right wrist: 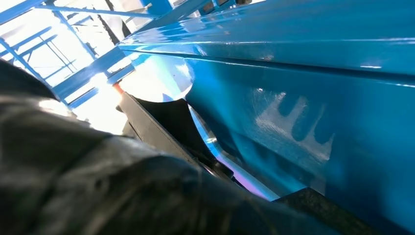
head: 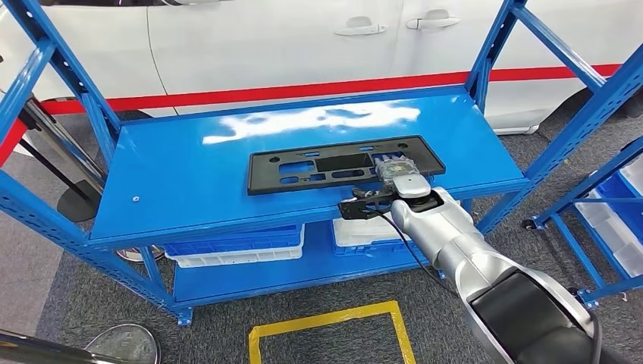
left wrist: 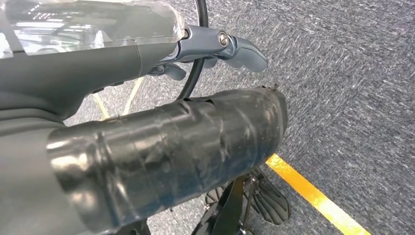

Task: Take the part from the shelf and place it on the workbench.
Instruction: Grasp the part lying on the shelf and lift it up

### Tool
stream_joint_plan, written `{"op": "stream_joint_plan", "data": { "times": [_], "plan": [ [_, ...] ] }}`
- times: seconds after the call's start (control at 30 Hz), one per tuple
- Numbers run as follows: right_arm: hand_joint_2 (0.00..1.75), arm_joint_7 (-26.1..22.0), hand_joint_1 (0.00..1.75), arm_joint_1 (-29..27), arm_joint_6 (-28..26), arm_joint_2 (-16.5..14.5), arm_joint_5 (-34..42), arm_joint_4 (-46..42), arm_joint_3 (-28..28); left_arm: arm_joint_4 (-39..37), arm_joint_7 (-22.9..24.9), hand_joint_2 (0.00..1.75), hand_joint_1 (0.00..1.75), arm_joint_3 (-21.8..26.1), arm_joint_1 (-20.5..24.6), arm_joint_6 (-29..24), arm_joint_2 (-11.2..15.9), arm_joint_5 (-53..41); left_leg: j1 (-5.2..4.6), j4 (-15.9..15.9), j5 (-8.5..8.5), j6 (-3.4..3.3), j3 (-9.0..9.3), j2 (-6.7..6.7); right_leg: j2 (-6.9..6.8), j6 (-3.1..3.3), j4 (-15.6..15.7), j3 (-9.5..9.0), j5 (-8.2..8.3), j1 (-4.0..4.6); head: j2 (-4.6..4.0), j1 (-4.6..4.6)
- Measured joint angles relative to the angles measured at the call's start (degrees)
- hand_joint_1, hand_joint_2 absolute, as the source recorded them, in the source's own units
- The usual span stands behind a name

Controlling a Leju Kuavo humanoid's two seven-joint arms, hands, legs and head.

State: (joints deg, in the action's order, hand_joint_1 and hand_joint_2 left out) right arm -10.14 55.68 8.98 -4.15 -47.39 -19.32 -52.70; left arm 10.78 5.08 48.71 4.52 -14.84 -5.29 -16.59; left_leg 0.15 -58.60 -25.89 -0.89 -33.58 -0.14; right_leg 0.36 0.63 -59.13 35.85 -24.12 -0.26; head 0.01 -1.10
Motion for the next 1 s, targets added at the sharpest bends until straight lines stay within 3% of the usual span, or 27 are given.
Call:
{"op": "stream_joint_plan", "data": {
  "times": [0.1, 0.23, 0.47, 0.6, 1.0],
  "plan": [
    [0.0, 0.01, 0.0, 0.0, -0.03, 0.0, -0.01, 0.0, -0.21, 0.0, -0.01, 0.0, 0.0, 0.13, 0.0, 0.0, -0.01, 0.02, -0.03, -0.02, -0.02, -0.23, -0.01, 0.0, 0.0, -0.06, 0.03, 0.0, 0.03, -0.02, -0.01, -0.01],
    [1.75, 0.16, 0.0, 0.0, -0.33, 0.0, -0.17, 0.0, -0.65, 0.0, -0.01, 0.0, 0.0, 0.48, 0.01, 0.18, -0.06, 0.18, -0.03, -0.02, -0.02, -0.27, -0.01, 0.0, -0.01, -0.12, 0.04, 0.01, 0.02, -0.01, -0.01, -0.01],
    [1.75, 0.38, 0.0, 0.0, -0.79, 0.0, -0.35, 0.0, -1.17, 0.0, 0.08, 0.0, 0.0, 0.85, 0.01, 0.26, -0.1, 0.1, -0.02, -0.02, -0.02, -0.26, -0.01, 0.0, 0.0, -0.15, 0.04, 0.03, 0.01, 0.03, 0.01, -0.01],
    [1.75, 0.56, 1.75, -0.01, -0.98, 0.0, -0.49, 0.0, -1.24, 0.0, 0.1, 0.0, 0.0, 0.89, 0.01, 0.26, -0.17, 0.03, 0.01, -0.02, -0.01, -0.25, -0.01, 0.0, -0.01, -0.15, 0.03, 0.04, 0.01, 0.05, 0.01, 0.0],
    [1.75, 1.32, 1.75, 0.06, -2.99, 0.07, -0.39, 0.0, -1.27, 0.0, 0.03, 0.0, 0.0, 0.92, 0.02, 0.2, -0.73, -0.03, 0.04, -0.02, -0.01, -0.25, -0.01, 0.01, 0.0, -0.15, 0.03, 0.05, 0.0, 0.1, 0.01, -0.01]
  ]
}}
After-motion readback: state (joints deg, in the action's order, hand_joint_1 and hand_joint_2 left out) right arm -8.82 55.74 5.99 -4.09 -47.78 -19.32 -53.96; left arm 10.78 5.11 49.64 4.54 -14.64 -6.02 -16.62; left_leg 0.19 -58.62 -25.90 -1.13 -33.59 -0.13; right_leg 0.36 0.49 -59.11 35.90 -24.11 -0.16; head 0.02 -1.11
